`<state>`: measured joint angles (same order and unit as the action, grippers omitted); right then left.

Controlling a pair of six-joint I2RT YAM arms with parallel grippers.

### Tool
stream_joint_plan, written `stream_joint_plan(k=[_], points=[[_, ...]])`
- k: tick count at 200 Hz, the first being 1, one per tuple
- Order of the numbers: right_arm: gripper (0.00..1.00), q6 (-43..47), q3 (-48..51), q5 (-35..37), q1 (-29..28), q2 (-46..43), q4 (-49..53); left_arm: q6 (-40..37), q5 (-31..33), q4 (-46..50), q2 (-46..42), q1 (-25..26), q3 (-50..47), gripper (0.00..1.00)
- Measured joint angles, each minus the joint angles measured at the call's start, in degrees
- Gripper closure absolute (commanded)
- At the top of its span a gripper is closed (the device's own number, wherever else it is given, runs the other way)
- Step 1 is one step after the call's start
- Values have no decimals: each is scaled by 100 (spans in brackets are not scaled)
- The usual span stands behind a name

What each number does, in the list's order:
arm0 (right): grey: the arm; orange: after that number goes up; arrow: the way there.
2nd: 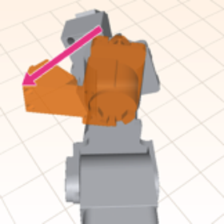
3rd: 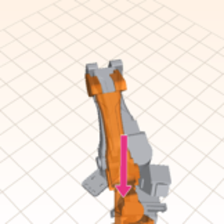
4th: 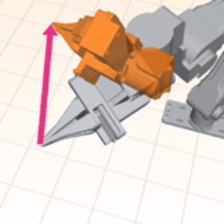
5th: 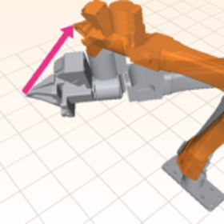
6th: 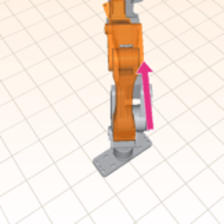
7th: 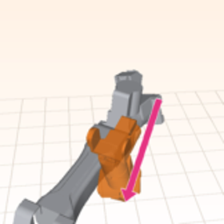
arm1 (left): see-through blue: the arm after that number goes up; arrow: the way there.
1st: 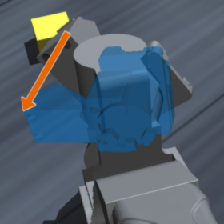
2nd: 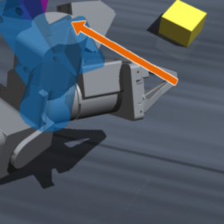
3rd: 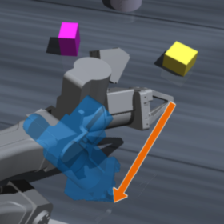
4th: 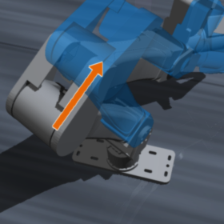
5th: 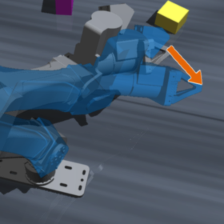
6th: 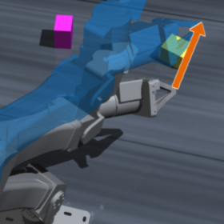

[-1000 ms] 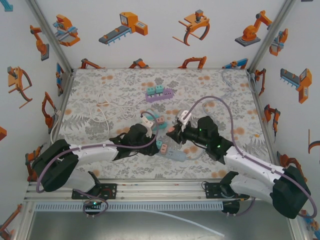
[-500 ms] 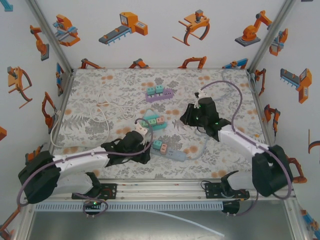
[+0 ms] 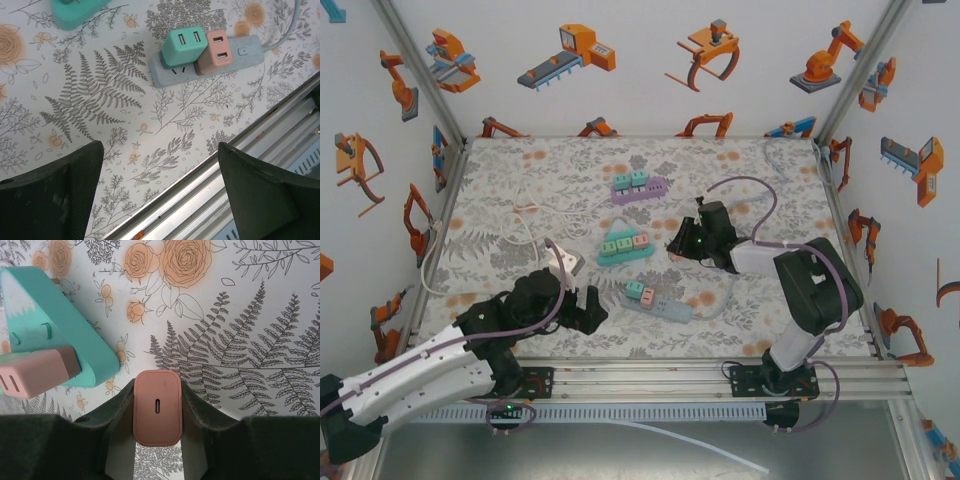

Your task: Pull the plug off the socket

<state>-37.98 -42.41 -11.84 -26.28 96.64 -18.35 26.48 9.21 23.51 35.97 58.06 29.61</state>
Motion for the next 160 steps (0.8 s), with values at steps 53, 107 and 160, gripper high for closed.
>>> stream_joint_plan(k=[53,107,160], points=[[51,-122,393,203,0,-223,-356,0,247,243,63,0,-2,12],[48,39,570,636,2,-811,275,-2,350,221,328,-79,0,12],[48,636,446,968,4,-2046,1244,4,363,149,350,-199,4,12]])
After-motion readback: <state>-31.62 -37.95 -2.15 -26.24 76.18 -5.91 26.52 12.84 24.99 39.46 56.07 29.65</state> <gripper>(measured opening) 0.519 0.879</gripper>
